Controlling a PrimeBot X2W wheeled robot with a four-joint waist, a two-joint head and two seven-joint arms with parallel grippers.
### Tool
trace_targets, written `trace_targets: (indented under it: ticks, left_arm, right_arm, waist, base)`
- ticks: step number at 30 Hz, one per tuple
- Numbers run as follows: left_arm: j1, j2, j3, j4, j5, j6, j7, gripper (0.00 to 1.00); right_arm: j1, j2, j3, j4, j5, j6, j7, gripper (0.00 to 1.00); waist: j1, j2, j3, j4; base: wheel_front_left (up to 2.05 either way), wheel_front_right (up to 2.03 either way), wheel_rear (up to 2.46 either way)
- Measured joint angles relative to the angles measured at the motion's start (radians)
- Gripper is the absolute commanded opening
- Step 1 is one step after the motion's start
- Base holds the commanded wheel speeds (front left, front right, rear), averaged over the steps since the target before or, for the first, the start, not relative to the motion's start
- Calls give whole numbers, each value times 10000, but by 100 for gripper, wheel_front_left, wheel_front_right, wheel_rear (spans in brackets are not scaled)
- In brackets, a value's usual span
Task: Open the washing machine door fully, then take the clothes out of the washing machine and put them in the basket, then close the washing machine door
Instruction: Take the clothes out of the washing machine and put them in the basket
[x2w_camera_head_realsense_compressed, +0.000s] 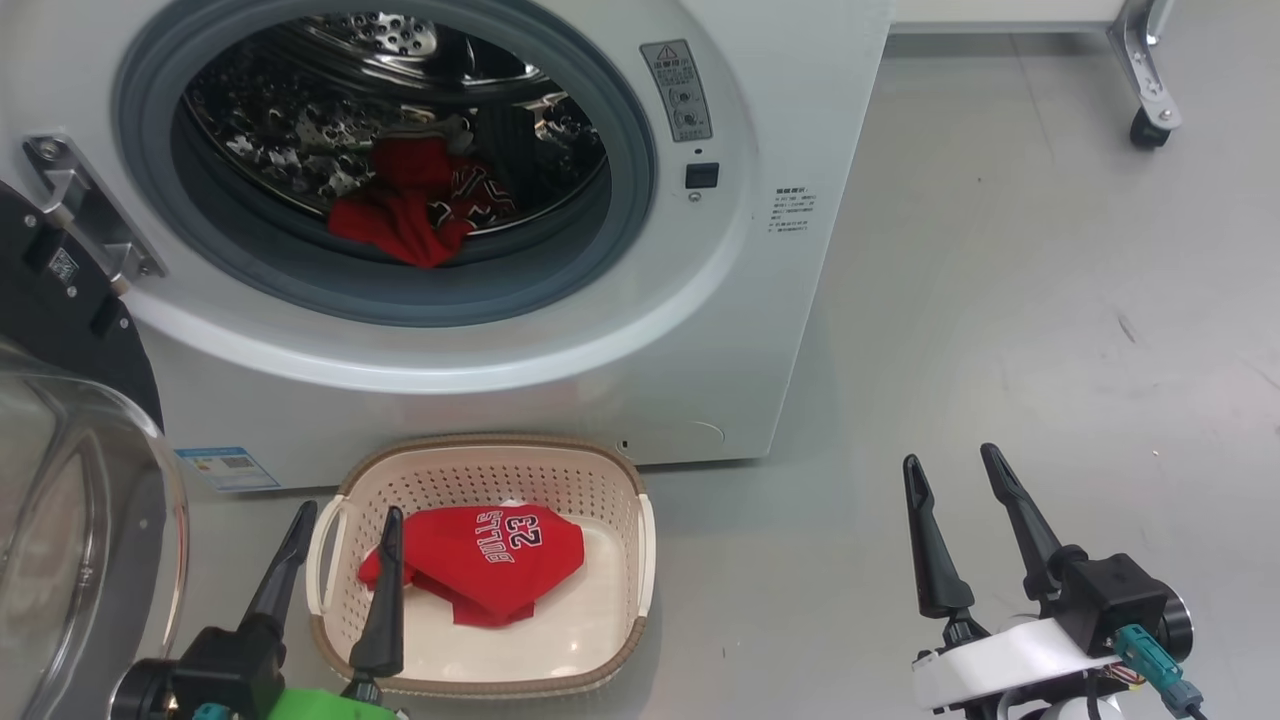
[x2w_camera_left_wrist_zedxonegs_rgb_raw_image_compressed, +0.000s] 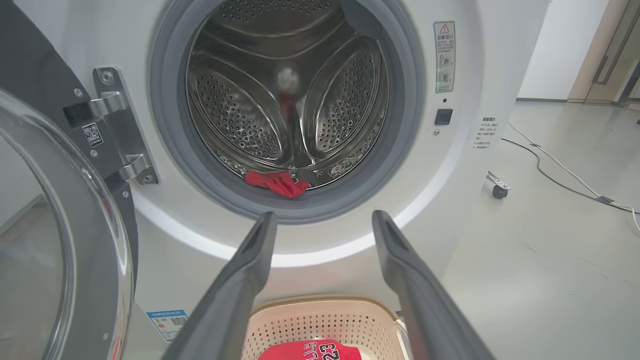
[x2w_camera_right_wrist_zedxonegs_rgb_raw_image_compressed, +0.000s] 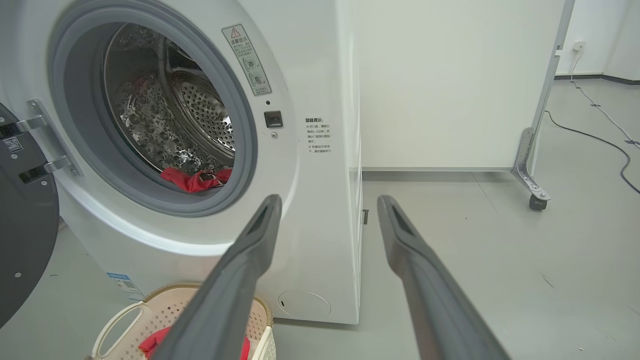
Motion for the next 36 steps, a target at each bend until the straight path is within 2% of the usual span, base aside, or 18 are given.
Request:
trace_targets:
  ticks: [8, 16, 28, 36]
  left_arm:
    - [-103, 2, -59, -142, 0, 2, 280, 100]
    - [-1029, 176, -42, 36, 2, -10, 685, 100]
    - [-3019, 416, 42, 424, -65, -274, 1450, 100]
    - [-4508, 823, 685, 639, -374, -364, 2052, 100]
  right_arm:
    - [-55, 0, 136, -282, -17, -6, 0, 100]
    - [-479, -4, 416, -573, 75, -98, 0, 100]
    - [-1340, -12, 976, -976, 405, -199, 0, 100]
    - [-1850, -15, 1294, -1149, 658, -286, 0, 100]
  waist:
    - [0, 0, 652, -98]
    - [1, 0, 1523, -303]
    - [1, 0, 2915, -854]
    - [1, 0, 3838, -1389]
  base:
    - [0, 0, 0]
    - [0, 0, 0]
    - [0, 0, 0]
    - [0, 0, 0]
